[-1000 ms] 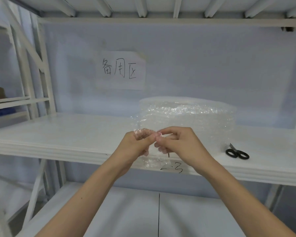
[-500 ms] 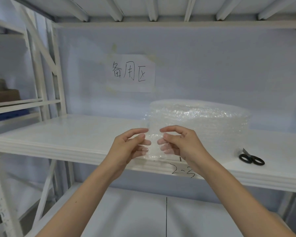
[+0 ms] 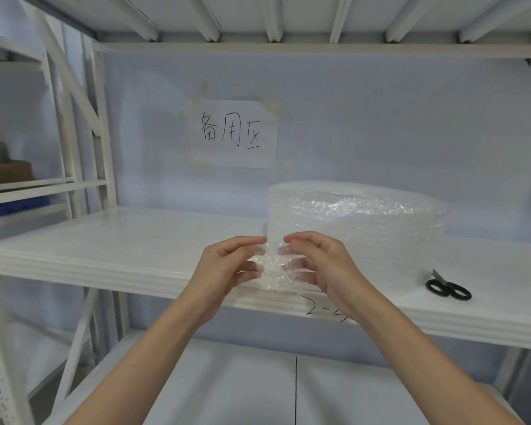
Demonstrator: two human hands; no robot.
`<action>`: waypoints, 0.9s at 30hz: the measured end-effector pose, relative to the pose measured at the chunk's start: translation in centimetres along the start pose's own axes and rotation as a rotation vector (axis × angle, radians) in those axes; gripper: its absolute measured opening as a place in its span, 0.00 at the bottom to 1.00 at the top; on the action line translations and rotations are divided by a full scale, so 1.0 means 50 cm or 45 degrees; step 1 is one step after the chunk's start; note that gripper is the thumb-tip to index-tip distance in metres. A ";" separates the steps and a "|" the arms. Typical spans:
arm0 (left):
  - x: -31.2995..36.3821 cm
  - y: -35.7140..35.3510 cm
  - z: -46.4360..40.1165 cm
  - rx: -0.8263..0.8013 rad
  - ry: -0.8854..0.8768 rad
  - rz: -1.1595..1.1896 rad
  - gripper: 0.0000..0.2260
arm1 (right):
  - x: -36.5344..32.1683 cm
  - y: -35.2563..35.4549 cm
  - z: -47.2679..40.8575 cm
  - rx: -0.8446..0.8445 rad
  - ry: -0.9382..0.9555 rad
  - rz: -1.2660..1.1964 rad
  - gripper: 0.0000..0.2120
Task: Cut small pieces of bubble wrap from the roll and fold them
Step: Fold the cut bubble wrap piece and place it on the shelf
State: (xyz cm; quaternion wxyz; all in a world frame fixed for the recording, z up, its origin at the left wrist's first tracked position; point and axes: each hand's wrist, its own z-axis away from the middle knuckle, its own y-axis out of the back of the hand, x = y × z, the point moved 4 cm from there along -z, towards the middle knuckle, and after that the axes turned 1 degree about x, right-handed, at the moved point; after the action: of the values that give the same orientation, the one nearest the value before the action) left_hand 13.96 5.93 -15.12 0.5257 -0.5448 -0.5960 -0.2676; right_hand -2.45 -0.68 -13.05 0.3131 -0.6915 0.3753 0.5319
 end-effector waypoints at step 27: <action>0.000 0.125 -0.004 0.180 0.146 -0.317 0.05 | 0.056 -0.105 -0.089 0.131 0.123 0.141 0.04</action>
State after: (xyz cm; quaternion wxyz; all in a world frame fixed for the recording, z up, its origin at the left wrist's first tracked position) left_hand 19.87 7.40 -16.66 0.5584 -0.4122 -0.6454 -0.3188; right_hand 4.66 -2.16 -14.53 0.2998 -0.6777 0.4545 0.4942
